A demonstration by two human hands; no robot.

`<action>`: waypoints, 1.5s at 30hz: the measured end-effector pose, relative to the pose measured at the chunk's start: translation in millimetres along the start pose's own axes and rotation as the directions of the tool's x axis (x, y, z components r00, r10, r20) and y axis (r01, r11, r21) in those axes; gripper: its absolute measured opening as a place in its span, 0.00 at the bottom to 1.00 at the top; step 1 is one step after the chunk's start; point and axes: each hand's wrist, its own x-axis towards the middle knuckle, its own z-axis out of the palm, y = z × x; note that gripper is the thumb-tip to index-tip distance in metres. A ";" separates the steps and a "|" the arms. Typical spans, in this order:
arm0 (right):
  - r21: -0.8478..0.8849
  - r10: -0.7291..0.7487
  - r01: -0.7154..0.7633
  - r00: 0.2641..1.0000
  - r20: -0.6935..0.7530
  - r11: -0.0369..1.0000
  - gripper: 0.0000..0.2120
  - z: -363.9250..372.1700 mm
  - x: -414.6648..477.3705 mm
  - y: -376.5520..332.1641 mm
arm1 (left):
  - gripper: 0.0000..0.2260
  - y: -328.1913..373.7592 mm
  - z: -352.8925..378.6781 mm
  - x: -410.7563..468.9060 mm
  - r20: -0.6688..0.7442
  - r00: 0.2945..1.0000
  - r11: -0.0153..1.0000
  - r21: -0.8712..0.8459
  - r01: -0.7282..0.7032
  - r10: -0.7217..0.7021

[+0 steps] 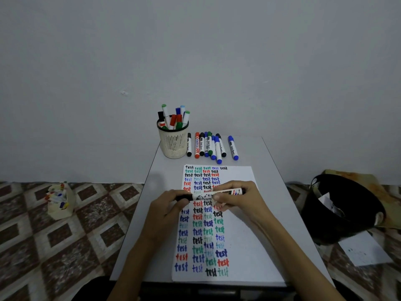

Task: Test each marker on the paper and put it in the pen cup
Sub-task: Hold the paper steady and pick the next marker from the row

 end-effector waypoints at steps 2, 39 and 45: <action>-0.193 -0.033 0.033 0.999 0.004 0.981 0.10 -4.5 2.2 -0.1 | 0.10 0.5 1.5 -0.5 0.006 1.000 1.000 -0.013 0.008 -0.008; -0.605 -0.758 0.527 0.617 -0.212 0.597 0.24 57.5 174.6 -121.4 | 0.33 -19.4 15.6 7.0 0.151 0.982 0.806 0.592 0.004 -0.116; -0.714 -0.766 0.497 0.637 -0.087 0.494 0.16 73.1 199.6 -102.8 | 0.34 -15.3 13.2 7.3 0.155 0.978 0.801 0.598 0.022 -0.143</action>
